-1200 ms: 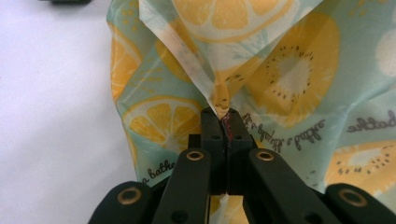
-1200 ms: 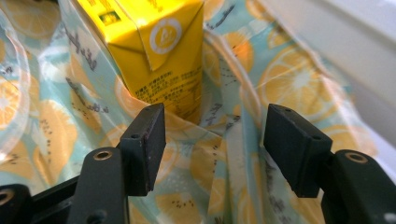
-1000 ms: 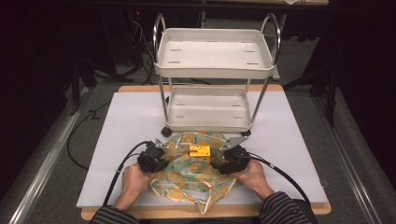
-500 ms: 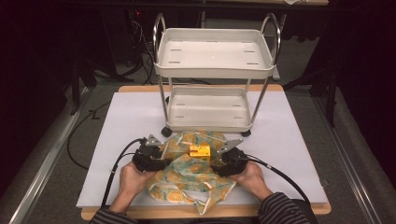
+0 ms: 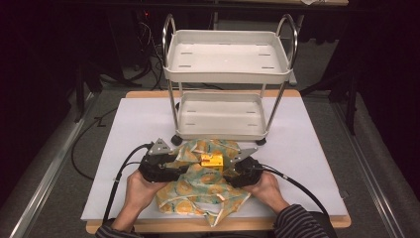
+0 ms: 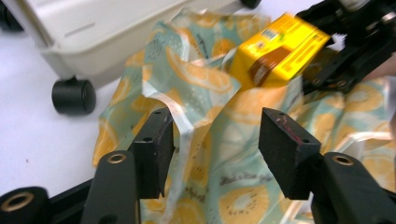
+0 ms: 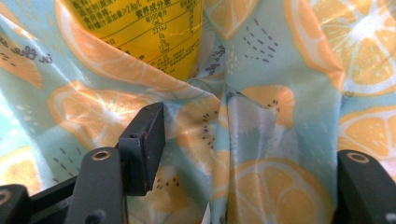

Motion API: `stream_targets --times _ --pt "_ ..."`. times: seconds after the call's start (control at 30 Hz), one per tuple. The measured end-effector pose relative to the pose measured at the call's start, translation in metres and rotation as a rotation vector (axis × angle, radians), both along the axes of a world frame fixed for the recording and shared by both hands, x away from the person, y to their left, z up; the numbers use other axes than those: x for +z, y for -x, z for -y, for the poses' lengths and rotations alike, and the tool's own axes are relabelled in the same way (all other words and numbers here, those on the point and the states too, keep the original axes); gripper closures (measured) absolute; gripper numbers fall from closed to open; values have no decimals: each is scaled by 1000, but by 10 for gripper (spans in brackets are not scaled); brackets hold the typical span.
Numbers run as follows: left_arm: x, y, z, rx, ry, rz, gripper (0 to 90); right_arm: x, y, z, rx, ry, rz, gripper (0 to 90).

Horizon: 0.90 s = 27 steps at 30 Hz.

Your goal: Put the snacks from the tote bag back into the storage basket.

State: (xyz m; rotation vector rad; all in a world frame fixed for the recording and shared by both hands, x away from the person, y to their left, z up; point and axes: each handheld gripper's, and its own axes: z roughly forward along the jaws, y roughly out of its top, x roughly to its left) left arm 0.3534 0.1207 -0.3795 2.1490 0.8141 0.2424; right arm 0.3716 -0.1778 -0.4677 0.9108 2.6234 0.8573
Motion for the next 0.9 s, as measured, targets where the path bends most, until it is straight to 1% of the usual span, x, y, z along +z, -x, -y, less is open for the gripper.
stream_targets --times 0.07,0.23,0.3,0.33,0.4,0.47,0.57,0.7,0.77,0.87,0.9 --pt "5 2 1 -5 14 10 448 0 0 0 -1 -1 -2 394" --pt "14 7 6 -18 9 40 442 0 0 0 -1 -1 -3 395" --pt "18 7 6 -13 6 51 437 0 0 0 0 0 -1 396" --pt "20 7 5 -8 10 54 435 0 0 0 -1 -1 -3 396" --pt "22 6 3 -1 18 46 427 0 0 0 -1 -1 -3 397" --pt "24 7 1 4 5 51 426 0 0 0 -1 -1 -4 397" --pt "25 10 2 -3 13 58 430 0 0 0 -1 -1 -6 398" --pt "21 11 18 -43 -7 51 432 0 0 0 -2 0 -5 398" --pt "16 8 27 -58 -24 49 431 0 0 0 2 0 -1 398" --pt "9 3 40 -75 -23 37 427 0 0 0 4 0 -1 399" --pt "6 1 43 -82 -29 35 425 0 0 0 4 -1 -1 399"
